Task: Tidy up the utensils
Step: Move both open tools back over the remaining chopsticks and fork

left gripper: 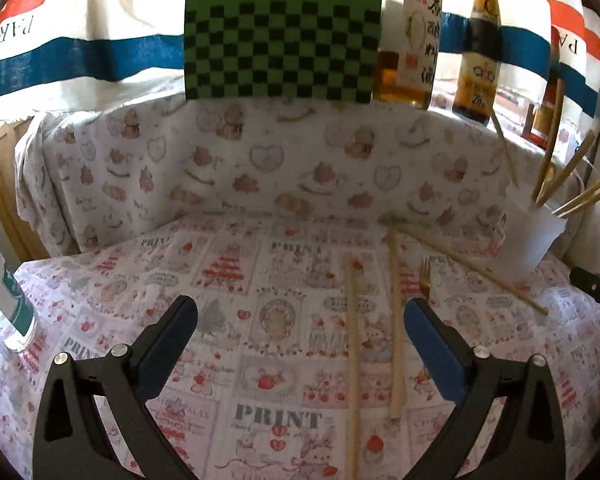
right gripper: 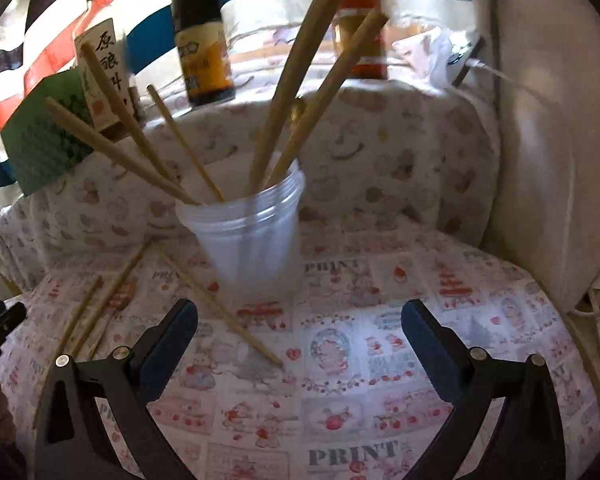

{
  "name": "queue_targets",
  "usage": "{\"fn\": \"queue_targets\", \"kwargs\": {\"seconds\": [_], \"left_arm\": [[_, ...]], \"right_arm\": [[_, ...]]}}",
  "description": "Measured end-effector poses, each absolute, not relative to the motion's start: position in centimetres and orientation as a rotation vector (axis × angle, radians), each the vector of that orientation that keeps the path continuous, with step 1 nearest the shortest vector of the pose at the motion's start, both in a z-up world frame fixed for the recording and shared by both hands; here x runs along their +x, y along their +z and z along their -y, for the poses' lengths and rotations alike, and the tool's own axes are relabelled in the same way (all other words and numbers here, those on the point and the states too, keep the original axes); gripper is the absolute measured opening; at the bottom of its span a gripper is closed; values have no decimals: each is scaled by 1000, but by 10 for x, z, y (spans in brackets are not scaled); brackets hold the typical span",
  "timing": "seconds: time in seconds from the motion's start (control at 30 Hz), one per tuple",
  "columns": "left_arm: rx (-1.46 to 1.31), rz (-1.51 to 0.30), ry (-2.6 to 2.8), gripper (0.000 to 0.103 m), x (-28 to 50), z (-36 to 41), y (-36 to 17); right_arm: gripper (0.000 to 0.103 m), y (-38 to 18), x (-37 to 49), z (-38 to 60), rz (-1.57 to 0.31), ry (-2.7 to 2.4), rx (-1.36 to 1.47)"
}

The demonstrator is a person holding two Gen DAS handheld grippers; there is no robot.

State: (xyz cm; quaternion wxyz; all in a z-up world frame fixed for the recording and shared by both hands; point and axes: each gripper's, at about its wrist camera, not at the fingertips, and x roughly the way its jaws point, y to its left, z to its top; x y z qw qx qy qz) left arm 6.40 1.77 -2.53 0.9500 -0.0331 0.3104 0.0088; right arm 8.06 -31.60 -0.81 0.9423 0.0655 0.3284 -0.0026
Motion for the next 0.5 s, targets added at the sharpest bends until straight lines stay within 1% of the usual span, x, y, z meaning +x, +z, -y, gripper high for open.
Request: {"fn": "queue_targets", "kwargs": {"seconds": [0.17, 0.2, 0.23, 0.27, 0.33, 0.4, 0.47, 0.5], "left_arm": [[-94, -670, 29, 102, 68, -23, -33], [-99, -675, 30, 102, 70, -24, -33], [-105, -679, 32, 102, 70, -25, -34], [-108, -682, 34, 102, 71, -25, -35], [-104, -685, 37, 102, 71, -25, -35], [-97, -677, 38, 102, 69, -26, -33], [-99, -668, 33, 102, 67, -27, -30], [-106, -668, 32, 102, 67, -28, -30]], "right_arm": [[102, -19, 96, 300, -799, 126, 87], [100, -22, 99, 296, -821, 158, 86], [92, -24, 99, 293, -831, 162, 74], [87, -27, 100, 288, -844, 154, 42], [70, -29, 101, 285, -849, 147, 21], [63, -35, 101, 277, -841, 91, -57], [59, -37, 101, 278, -841, 80, -64], [56, -38, 103, 279, -853, 83, -55]]}}
